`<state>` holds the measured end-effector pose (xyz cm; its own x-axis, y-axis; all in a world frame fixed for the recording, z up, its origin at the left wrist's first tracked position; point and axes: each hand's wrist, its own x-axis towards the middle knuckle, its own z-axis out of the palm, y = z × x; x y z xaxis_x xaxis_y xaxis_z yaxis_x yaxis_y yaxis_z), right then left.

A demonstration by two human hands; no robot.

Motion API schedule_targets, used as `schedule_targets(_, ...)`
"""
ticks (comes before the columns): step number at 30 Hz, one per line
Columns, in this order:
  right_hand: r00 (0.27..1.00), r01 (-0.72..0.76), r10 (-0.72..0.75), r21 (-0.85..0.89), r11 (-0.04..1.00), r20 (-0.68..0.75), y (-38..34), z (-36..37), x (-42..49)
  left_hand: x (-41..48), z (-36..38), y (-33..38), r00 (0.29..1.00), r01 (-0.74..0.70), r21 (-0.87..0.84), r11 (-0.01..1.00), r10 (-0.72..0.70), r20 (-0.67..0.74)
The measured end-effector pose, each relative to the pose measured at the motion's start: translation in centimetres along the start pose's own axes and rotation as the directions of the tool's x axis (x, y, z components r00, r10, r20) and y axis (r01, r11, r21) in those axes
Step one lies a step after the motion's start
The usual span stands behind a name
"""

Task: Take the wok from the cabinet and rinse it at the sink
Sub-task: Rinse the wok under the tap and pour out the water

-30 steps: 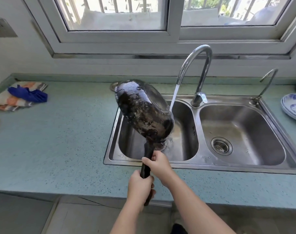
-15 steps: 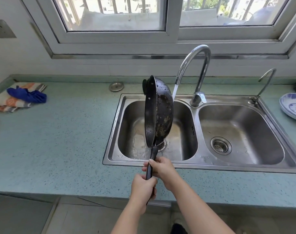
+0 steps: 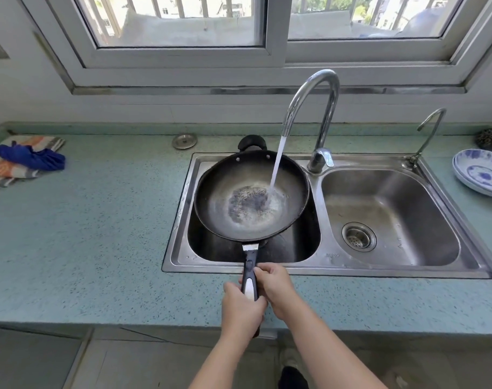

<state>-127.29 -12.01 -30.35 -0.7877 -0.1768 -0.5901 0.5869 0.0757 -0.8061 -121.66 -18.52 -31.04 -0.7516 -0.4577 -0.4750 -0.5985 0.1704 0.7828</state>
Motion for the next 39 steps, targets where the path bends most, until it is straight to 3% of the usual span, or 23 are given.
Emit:
schedule_targets(4, 0.995, 0.043, -0.053, -0.116, 0.992, -0.085, 0.8, -0.2, 0.5, -0.1, 0.8, -0.3, 0.999, -0.005, 0.07, 0.998, 0.008, -0.036)
schedule_targets(14, 0.972, 0.13, -0.202, -0.442, 0.888, -0.119, 1.0, -0.4, 0.2, -0.4, 1.1, -0.8, 0.999, -0.025, 0.047, 0.999, 0.027, -0.03)
schedule_targets(23, 0.956, 0.159, -0.262, -0.519, 0.84, -0.131, 1.2, -0.4, 0.1, -0.6, 0.6, -1.1, 0.997, -0.068, -0.006, 0.998, 0.067, -0.028)
schedule_targets(27, 0.948, 0.175, -0.287, -0.525, 0.833, -0.139, 1.2, -0.9, 0.0, -0.4, -0.2, -1.0, 0.989, -0.141, 0.083, 0.986, 0.145, -0.041)
schedule_targets(32, 0.915, 0.257, -0.39, -0.596, 0.76, -0.103, 0.3, -2.4, 0.1, 0.9, -1.4, 0.7, 0.933, -0.318, 0.328, 0.889, 0.355, -0.058)
schedule_targets(36, 0.878, 0.313, -0.473, -0.667, 0.676, -0.068, -1.4, -4.0, 0.6, 1.8, -1.5, 3.1, 0.849, -0.443, 0.472, 0.762, 0.526, -0.053)
schedule_targets(39, 0.848, 0.349, -0.527, -0.701, 0.622, -0.045, -3.2, -5.7, 1.2, 2.4, -0.6, 5.0, 0.81, -0.481, 0.561, 0.673, 0.586, -0.008)
